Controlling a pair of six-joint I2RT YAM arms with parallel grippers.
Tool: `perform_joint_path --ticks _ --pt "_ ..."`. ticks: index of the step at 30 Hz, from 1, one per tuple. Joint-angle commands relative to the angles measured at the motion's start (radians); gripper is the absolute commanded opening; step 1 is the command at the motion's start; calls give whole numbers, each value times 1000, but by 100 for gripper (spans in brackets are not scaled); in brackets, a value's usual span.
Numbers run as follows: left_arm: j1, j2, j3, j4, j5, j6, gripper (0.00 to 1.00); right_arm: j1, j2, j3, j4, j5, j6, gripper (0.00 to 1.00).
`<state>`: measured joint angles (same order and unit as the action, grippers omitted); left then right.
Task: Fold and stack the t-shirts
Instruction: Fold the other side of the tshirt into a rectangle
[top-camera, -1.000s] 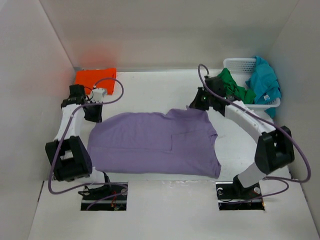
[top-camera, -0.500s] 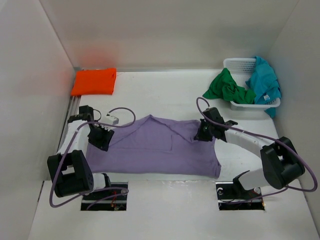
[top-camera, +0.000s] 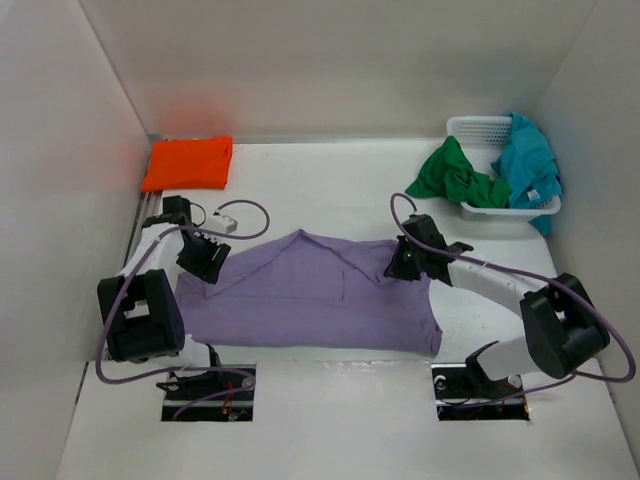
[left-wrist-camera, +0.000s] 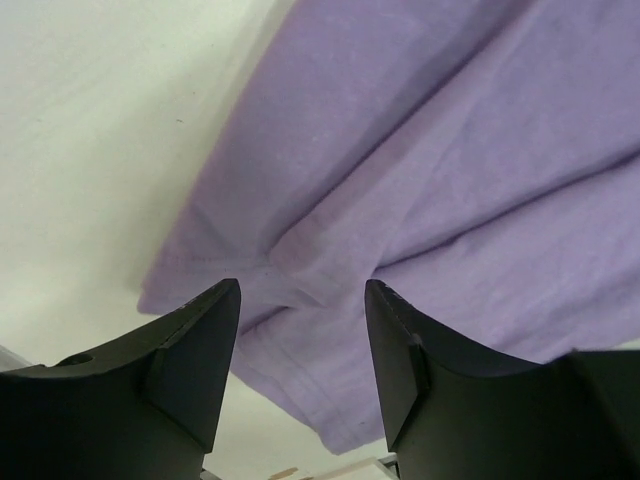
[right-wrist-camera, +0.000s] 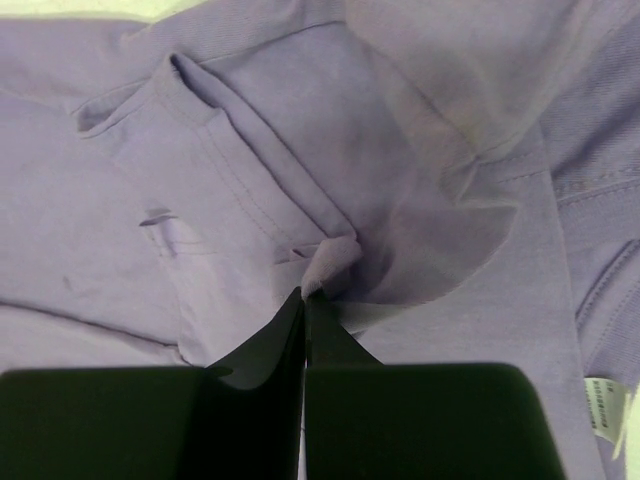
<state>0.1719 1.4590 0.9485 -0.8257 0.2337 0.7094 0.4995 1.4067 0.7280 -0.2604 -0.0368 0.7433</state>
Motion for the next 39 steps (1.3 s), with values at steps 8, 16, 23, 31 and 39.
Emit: perform_joint_path --ticks 8,16,23,31,39 --pt "-5 142 24 23 -37 -79 50 29 35 -4 67 0 10 0" --pt "-16 187 47 5 -36 -103 23 29 69 28 70 -20 -2 0" --pt "-44 90 84 -10 -42 -96 11 12 90 50 64 -32 -19 0" --pt "-45 116 294 104 -109 -71 3 -121 139 256 10 -46 -134 0" --pt "-12 163 394 345 -209 -4 2 -240 144 438 -83 -35 -225 0"
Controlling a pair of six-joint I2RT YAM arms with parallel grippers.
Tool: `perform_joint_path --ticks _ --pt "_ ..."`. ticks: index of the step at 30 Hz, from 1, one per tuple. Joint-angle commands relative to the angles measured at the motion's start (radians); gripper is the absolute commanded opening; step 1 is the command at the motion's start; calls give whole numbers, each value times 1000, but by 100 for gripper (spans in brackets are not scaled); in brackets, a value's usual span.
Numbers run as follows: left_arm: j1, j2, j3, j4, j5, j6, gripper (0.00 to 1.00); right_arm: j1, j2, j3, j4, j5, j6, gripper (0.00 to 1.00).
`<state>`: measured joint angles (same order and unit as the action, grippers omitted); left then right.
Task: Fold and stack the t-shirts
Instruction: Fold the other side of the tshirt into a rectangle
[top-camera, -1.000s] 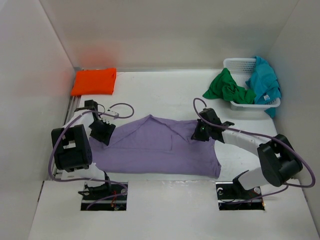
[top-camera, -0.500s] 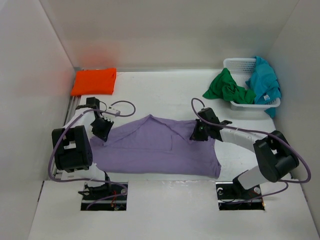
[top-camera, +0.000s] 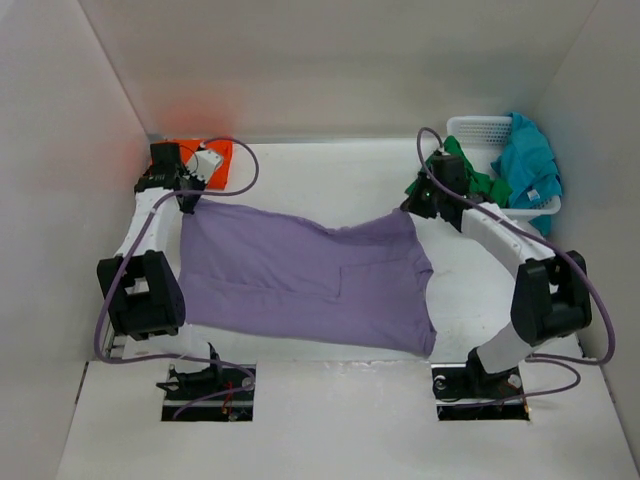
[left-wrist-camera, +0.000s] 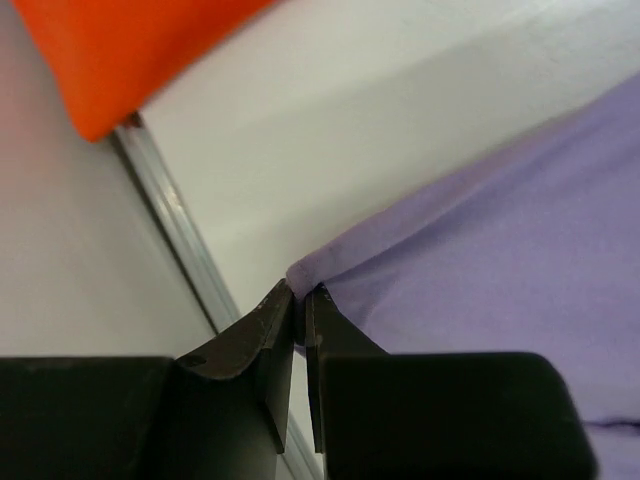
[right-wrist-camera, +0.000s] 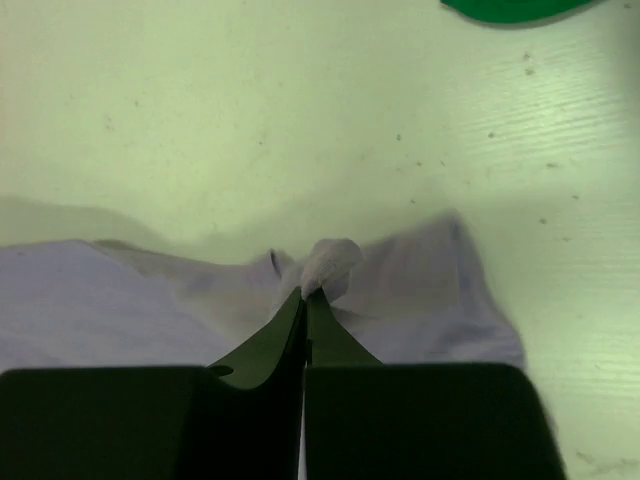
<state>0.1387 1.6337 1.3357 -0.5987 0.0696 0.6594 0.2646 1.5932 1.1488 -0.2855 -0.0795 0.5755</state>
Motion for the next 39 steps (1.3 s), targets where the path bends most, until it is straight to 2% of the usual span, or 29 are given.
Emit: perform_joint_path --ticks 1,8,13,16,22,30,35,39 --pt "32 -30 -19 140 -44 58 2 -5 -70 -9 -61 12 -55 0" --pt "63 -175 -311 161 1 195 5 51 -240 -279 -57 14 52 0" --pt "106 -241 -429 200 36 238 5 92 -367 -435 -73 23 155 0" --pt "124 -262 -441 194 68 253 5 109 -446 -488 -119 49 198 0" --pt "134 -258 -460 220 72 322 5 137 -499 -534 -156 83 245 0" --pt "66 -210 -379 367 62 292 7 75 -499 -426 -170 96 187 0" --pt "111 -184 -328 352 76 267 7 45 -596 -472 -211 116 210 0" --pt "131 -205 -374 315 104 304 7 38 -645 -521 -231 87 237 0"
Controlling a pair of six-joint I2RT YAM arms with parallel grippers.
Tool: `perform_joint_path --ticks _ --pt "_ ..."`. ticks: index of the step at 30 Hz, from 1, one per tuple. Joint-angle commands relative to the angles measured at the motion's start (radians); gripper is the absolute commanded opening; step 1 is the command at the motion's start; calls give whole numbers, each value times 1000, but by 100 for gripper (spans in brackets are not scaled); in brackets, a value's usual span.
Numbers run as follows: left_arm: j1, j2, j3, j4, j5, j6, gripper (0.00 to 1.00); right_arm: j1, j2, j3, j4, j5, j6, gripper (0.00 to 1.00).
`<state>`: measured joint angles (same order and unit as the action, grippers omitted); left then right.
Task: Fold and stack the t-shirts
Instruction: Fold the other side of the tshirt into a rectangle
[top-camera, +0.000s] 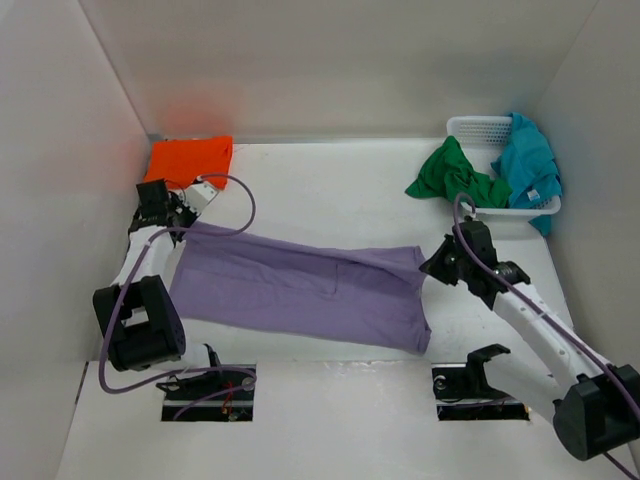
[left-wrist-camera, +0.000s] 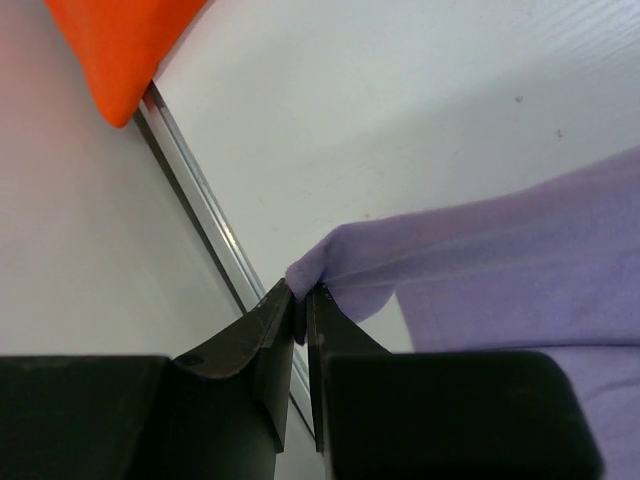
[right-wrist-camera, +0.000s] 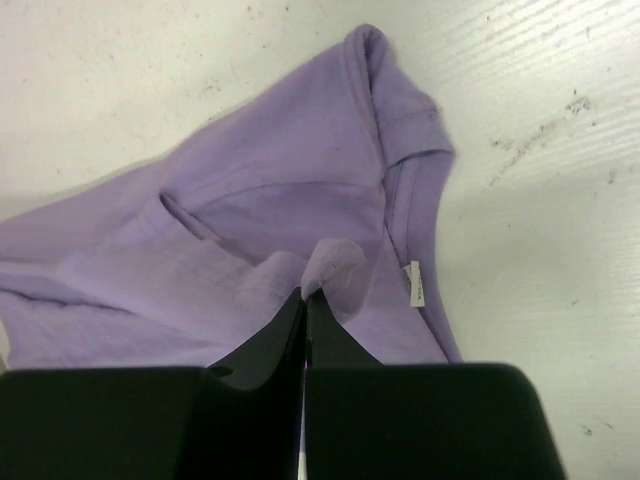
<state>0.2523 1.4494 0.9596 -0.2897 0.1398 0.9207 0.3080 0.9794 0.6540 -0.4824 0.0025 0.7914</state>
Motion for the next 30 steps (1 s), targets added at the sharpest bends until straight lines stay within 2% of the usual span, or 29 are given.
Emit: perform_joint_path --ticks 1,6,14,23,25,27,29,30 --pt "20 -27 -16 -3 40 56 7 -2 -34 -34 -39 5 32 0" --pt "35 -44 -96 -17 49 96 7 88 -30 -83 -47 10 100 0" --pt "41 -73 -156 -89 60 112 7 82 -59 -106 -142 37 123 0" --pt "66 -78 -193 -94 61 162 8 125 -18 -142 -136 25 152 1" --pt "66 -80 -203 -94 55 179 9 128 -15 -143 -133 27 152 5" --pt "66 -80 -205 -101 53 191 12 128 -13 -146 -133 24 146 14" --pt "78 -81 -193 -114 53 201 23 128 -27 -140 -143 17 132 27" --pt "95 -84 -177 -129 60 204 27 128 -37 -134 -148 17 123 29"
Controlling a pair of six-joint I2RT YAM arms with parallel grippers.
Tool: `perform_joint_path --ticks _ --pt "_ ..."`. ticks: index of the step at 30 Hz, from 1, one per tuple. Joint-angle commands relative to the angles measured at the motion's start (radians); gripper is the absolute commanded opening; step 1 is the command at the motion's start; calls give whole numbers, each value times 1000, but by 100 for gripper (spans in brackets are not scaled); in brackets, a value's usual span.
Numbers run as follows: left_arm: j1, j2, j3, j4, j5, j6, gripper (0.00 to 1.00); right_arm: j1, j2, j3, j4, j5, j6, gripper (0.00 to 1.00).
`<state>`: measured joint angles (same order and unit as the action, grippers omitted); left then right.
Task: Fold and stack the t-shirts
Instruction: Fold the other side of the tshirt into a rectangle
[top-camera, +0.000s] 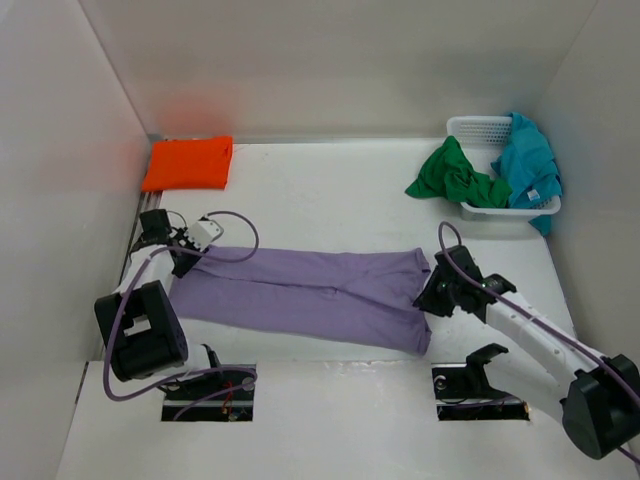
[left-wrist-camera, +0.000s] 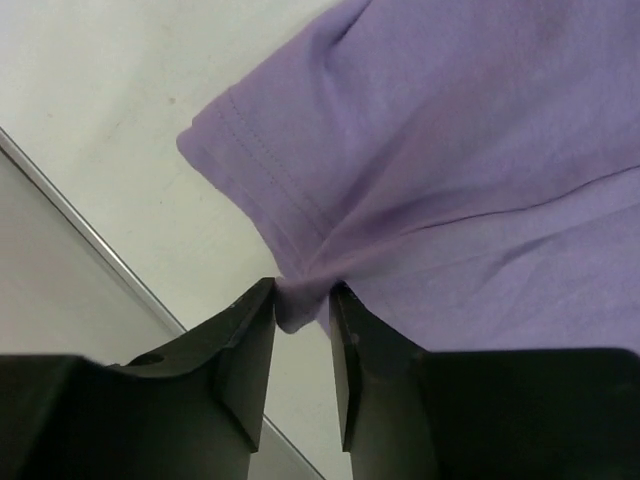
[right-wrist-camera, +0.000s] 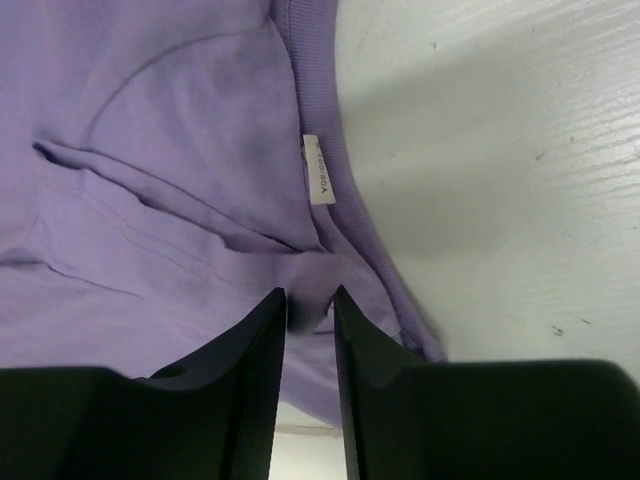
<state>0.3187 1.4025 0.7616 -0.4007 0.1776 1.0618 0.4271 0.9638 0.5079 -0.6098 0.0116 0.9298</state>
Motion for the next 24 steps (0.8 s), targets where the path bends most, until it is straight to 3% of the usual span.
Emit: perform_joint_path --ticks 1,7,13,18,22,24 --pt "48 -39 45 -41 31 64 32 9 -40 24 -28 10 -26 31" --pt "176 15 299 -222 282 -28 57 -55 -48 125 -39 106 -88 39" --pt "67 245 415 -143 159 -253 58 -155 215 184 191 110 -164 55" --pt "4 377 469 -113 137 -310 58 -158 432 276 295 90 -210 66" --pt "-31 426 455 -118 105 -284 59 -158 567 359 272 97 -220 64" --pt "-34 449 449 -109 73 -283 56 -162 595 389 252 96 -220 50"
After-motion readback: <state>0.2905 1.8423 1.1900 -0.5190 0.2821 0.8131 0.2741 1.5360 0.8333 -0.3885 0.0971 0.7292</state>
